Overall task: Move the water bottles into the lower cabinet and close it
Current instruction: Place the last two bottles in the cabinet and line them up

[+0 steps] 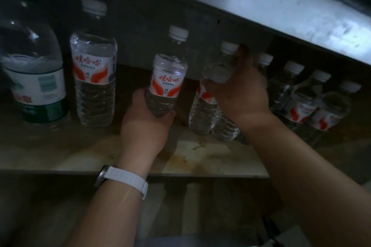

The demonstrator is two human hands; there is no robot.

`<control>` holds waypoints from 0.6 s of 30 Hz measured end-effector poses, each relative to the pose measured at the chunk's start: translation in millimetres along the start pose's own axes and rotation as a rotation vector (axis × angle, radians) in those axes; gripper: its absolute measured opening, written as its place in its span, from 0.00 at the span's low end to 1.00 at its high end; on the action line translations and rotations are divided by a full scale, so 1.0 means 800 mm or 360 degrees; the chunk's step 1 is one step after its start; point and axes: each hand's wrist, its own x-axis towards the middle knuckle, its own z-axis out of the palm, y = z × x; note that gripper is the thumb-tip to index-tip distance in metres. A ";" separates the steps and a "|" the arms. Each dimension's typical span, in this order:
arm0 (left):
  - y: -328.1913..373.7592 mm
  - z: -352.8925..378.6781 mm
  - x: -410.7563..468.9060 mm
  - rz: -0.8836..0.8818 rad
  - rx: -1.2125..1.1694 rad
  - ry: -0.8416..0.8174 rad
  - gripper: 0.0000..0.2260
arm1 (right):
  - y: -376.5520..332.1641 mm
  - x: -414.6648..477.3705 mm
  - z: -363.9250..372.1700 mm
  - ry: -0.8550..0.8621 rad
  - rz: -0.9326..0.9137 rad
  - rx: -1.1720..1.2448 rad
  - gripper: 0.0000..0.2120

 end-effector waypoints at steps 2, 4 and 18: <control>0.001 -0.001 0.000 -0.0006 -0.0009 -0.0001 0.29 | -0.001 -0.006 0.000 0.0048 -0.0085 -0.0067 0.44; 0.001 -0.002 0.000 -0.0006 -0.0003 -0.0010 0.29 | 0.001 -0.011 0.003 0.0074 -0.0163 -0.0047 0.43; 0.007 -0.008 -0.005 0.0009 0.0017 -0.0041 0.25 | 0.017 -0.003 0.001 -0.0233 0.0104 0.1127 0.25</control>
